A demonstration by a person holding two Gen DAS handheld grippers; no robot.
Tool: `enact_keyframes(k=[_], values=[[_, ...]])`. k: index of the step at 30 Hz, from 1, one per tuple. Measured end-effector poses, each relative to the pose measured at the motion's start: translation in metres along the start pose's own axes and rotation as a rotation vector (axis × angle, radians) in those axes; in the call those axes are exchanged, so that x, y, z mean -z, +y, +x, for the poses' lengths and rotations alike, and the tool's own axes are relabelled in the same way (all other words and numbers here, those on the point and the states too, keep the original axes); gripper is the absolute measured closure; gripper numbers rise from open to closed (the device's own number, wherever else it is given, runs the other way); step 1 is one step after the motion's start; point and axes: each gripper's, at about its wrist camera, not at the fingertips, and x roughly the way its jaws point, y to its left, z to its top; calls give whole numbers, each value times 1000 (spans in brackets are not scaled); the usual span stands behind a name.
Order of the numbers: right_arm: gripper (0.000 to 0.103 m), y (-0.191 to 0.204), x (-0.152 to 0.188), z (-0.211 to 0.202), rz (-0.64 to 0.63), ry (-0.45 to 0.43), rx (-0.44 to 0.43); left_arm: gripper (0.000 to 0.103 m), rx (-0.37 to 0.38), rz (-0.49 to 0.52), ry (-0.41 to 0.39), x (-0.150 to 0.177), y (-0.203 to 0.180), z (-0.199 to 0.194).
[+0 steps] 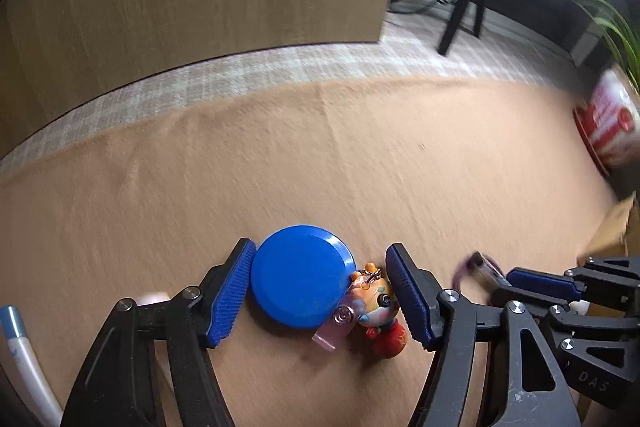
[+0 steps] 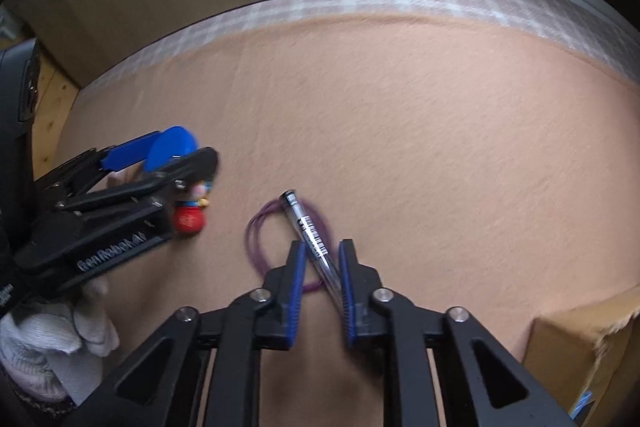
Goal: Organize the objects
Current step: 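Lift the pen with the right gripper while the left grasps the tiger keychain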
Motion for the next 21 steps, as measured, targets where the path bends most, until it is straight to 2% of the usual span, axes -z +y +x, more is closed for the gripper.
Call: enact_keyframes(k=[8, 15, 21], values=[[94, 9, 36, -8, -8, -6, -50, 33, 16, 46, -14, 57, -17, -24], [95, 7, 79, -21, -19, -8, -72, 33, 5, 28, -42, 116, -20, -53], [95, 6, 100, -25, -40, -1, -54, 33, 7, -4, -41, 152, -17, -71]])
